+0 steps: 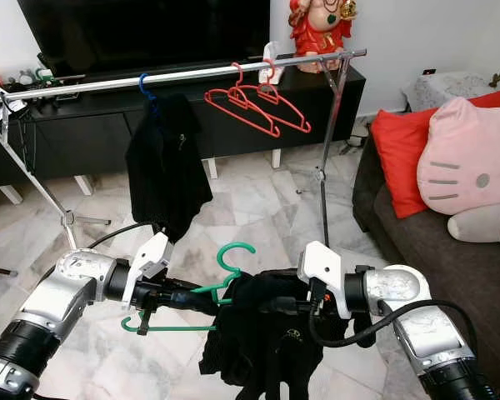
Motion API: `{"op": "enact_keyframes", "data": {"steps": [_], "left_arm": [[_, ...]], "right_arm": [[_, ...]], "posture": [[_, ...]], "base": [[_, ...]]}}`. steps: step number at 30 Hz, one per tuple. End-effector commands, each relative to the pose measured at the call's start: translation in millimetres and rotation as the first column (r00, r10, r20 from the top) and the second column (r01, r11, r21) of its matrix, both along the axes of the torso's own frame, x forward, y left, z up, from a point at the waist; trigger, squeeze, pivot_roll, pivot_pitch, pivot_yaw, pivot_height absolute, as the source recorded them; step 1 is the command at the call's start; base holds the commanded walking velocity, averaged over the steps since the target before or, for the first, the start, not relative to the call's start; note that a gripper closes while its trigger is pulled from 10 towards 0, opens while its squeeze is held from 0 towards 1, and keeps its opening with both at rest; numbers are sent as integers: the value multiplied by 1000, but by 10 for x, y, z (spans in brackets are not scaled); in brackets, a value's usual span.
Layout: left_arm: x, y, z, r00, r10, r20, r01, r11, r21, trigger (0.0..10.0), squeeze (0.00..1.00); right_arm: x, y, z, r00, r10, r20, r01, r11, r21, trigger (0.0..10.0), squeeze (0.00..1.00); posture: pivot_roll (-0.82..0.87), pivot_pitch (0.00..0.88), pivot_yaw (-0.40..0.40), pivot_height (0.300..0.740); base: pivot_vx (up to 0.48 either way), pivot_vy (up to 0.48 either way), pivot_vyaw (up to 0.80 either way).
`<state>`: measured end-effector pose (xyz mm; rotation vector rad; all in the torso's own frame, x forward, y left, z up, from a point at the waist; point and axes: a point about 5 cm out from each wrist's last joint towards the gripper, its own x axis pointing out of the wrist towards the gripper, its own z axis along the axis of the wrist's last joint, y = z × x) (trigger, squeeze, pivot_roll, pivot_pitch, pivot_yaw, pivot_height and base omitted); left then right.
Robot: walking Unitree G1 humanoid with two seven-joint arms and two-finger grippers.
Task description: Hang hanger
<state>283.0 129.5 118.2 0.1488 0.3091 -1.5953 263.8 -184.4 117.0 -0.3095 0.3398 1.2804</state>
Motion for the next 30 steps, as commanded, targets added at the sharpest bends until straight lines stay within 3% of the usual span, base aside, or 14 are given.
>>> {"op": "enact_keyframes", "data": {"steps": [1,21,22,23,24,30], "left_arm": [[43,-46,114,998,-18,56,20,999,-34,10000,0],[104,-77,134,999,-2,43,3,1000,-18,10000,0],[113,-75,143,999,3,36,-2,1000,-25,10000,55],[114,-74,145,999,4,34,-3,1000,-27,10000,275],[126,-70,157,1000,14,27,-13,999,-34,10000,1000],[133,-53,147,1000,17,12,-16,1000,-21,10000,1000]], "right_arm": [[-12,30,-34,1000,20,-11,-20,1000,-24,0,0],[-40,50,-67,998,53,-25,-55,996,-66,0,0],[-40,53,-70,998,55,-25,-56,996,-67,0,0],[-40,54,-70,998,55,-25,-57,996,-67,0,0],[-37,59,-70,998,57,-25,-59,996,-69,0,0],[-20,57,-123,998,52,-26,-55,992,-114,0,0]], "posture": [[-135,0,81,740],[-138,0,81,740],[-137,0,81,740],[-137,0,81,740],[-137,0,80,740],[-135,0,78,740]], "base": [[0,0,0],[0,0,0],[0,0,0],[0,0,0],[0,0,0],[0,0,0]]}}
